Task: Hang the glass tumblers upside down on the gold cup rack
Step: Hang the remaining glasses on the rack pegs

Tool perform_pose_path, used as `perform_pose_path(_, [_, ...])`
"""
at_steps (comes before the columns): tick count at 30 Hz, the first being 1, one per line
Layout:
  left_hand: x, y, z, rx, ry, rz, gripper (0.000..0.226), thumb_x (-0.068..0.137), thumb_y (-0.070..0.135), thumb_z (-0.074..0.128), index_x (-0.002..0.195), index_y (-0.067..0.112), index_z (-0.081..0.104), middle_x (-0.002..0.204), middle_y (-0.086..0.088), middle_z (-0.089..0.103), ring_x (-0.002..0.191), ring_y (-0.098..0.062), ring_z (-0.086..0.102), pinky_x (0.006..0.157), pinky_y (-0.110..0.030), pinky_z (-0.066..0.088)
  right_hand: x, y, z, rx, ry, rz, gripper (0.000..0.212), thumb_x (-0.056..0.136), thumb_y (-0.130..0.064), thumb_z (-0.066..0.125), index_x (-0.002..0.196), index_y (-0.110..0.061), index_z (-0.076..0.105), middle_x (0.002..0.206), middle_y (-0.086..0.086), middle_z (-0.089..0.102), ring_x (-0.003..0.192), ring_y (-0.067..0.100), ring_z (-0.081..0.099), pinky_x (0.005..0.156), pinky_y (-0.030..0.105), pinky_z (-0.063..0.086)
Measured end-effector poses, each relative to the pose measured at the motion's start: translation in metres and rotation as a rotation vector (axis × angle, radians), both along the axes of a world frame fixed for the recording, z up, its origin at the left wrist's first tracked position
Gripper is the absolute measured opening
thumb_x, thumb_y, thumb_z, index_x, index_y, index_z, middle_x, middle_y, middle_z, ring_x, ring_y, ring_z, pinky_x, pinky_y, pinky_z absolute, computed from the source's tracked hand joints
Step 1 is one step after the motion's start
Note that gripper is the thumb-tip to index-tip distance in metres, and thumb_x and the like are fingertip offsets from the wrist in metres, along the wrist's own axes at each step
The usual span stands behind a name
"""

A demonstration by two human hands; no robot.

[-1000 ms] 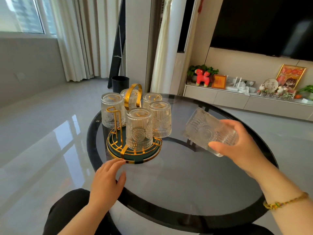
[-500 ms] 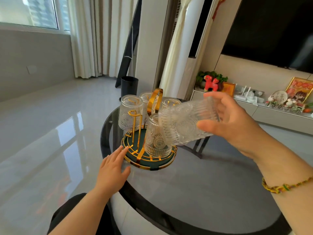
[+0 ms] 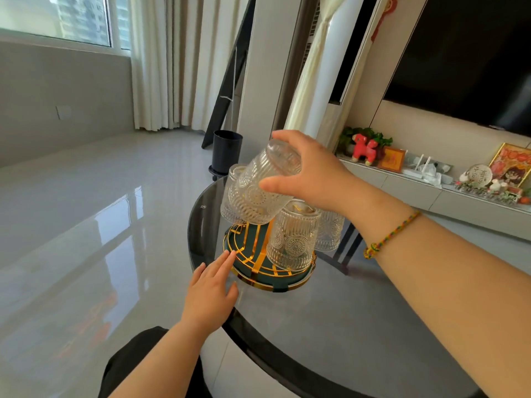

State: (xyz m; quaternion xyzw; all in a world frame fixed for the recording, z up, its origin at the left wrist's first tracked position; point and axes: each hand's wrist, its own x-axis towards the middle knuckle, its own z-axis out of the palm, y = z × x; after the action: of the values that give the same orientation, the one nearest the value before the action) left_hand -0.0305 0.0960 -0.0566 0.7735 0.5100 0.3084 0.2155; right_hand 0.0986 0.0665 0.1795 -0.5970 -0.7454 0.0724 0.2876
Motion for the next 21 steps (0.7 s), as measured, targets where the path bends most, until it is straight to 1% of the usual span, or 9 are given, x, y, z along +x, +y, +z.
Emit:
perform_pose_path(3, [0.000,0.001,0.000,-0.001,-0.007,-0.001,0.054,0.092,0.025,0.038,0.138,0.034,0.012,0.152,0.006,0.020,0.139,-0.013,0.018,0.111,-0.028,-0.005,-0.009,0.006,-0.007,-0.015,-0.100,-0.002,0.077,0.070,-0.033,0.069,0.134,-0.022,0.027,0.142,0.007,0.032,0.129,0.025,0.030,0.099,0.030,0.028])
perform_pose_path(6, [-0.001,0.000,0.000,0.000,-0.007,0.000,0.054,0.092,0.026,0.038,0.138,0.033,0.012,0.152,0.006,0.021,0.139,-0.013,0.018,0.113,-0.029,-0.004,-0.015,0.011,-0.011,-0.042,-0.167,-0.005,0.077,0.071,-0.033,0.068,0.135,-0.022,0.026,0.143,0.009,0.031,0.130,0.027,0.028,0.104,0.034,0.027])
perform_pose_path(15, [-0.001,-0.001,0.002,-0.006,0.006,0.010,0.054,0.092,0.029,0.037,0.139,0.033,0.010,0.152,0.006,0.021,0.139,-0.012,0.019,0.115,-0.030,-0.003,-0.022,0.023,-0.016,-0.122,-0.232,-0.017,0.077,0.075,-0.034,0.064,0.137,-0.020,0.021,0.147,0.009,0.026,0.132,0.029,0.025,0.104,0.038,0.029])
perform_pose_path(19, [-0.001,-0.001,0.002,-0.015,0.008,0.016,0.053,0.092,0.029,0.037,0.139,0.033,0.010,0.152,0.005,0.022,0.139,-0.013,0.018,0.115,-0.031,-0.003,-0.030,0.033,-0.023,-0.145,-0.353,-0.039,0.072,0.077,-0.035,0.061,0.136,-0.018,0.023,0.145,0.011,0.029,0.130,0.032,0.026,0.104,0.039,0.028])
perform_pose_path(21, [-0.001,-0.001,0.002,-0.019,0.002,0.016,0.053,0.092,0.029,0.037,0.139,0.033,0.011,0.152,0.005,0.023,0.139,-0.013,0.018,0.114,-0.030,-0.004,-0.032,0.038,-0.026,-0.151,-0.444,-0.054,0.071,0.077,-0.038,0.059,0.136,-0.018,0.024,0.143,0.010,0.032,0.130,0.033,0.027,0.104,0.040,0.025])
